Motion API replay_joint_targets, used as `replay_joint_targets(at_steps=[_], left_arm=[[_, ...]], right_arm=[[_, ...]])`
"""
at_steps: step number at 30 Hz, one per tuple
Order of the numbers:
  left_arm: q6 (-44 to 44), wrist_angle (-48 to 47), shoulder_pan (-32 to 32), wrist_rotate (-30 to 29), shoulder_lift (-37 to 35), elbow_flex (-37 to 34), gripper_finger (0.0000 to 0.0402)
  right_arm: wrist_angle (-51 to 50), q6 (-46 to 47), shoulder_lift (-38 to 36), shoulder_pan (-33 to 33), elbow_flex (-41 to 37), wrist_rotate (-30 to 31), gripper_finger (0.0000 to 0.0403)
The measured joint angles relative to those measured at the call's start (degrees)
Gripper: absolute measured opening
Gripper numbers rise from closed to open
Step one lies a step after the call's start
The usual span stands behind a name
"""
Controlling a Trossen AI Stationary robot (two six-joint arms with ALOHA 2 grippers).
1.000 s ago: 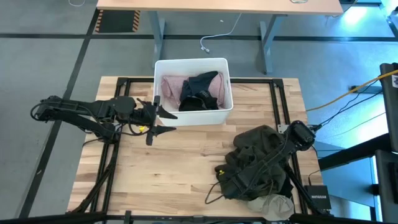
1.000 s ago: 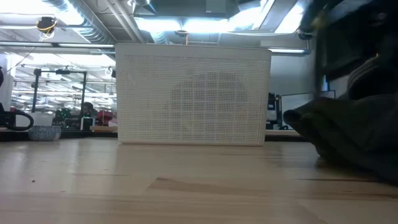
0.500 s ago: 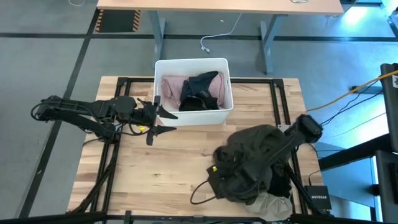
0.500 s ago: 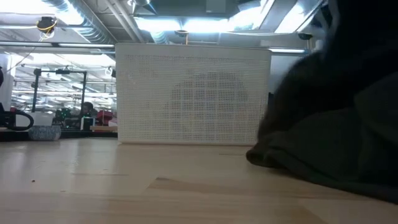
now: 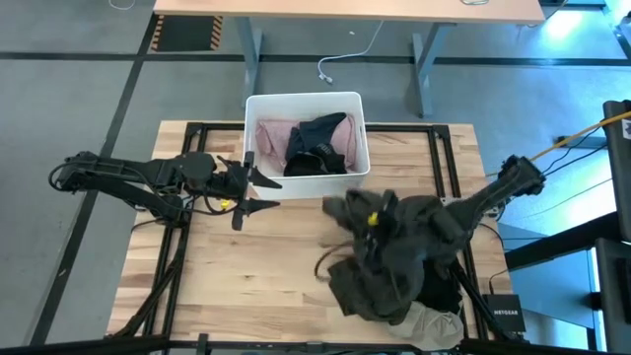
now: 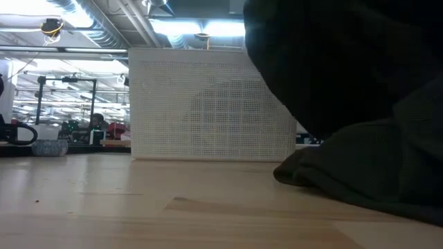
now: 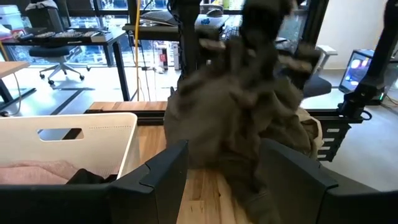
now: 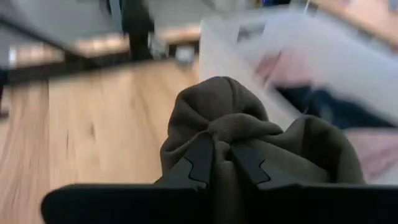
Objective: Sort clothes
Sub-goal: Put the black jacket into the white laundry bin
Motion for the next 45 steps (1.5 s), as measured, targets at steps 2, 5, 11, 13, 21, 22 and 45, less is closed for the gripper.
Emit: replay_joint_targets(at_steps=[2,5,11,13,21,22,45], left_arm=[[0.0,0.3,0.0,0.0,0.0,0.0,0.0194],[0.0,0.6,0.0,0.0,0.0,0.0,0.0194],[0.0,0.9,0.0,0.0,0.0,0.0,0.0194],[0.0,0.9,0.0,0.0,0.0,0.0,0.0194],[-0.6,-0.3,0.0,0.0,0.0,0.0,0.0194],[-1.2,-0.9,0.0,0.0,0.0,0.0,0.0194],[-1.8,-4.4,0.0,0.0,0.0,0.0,0.0194]], right_arm=[[5.8,-6.7,-2.2,-2.7,0.1,0.0,0.0030],[12.6,-17.1,-3.9,-6.9,3.0,-0.8,0.0030],[20.7,-35.6,-2.9,-16.7,16.0,-6.6,0.0030],[23.2,-39.9,-1.8,-20.7,20.8,-9.5,0.0030],[27.2,-42.4,6.1,-35.8,34.3,-25.1,0.0030],[26.9,-42.1,7.0,-36.9,34.3,-25.2,0.0030],[-17.4,-28.0,16.3,-35.7,42.7,-27.3,0.0259]])
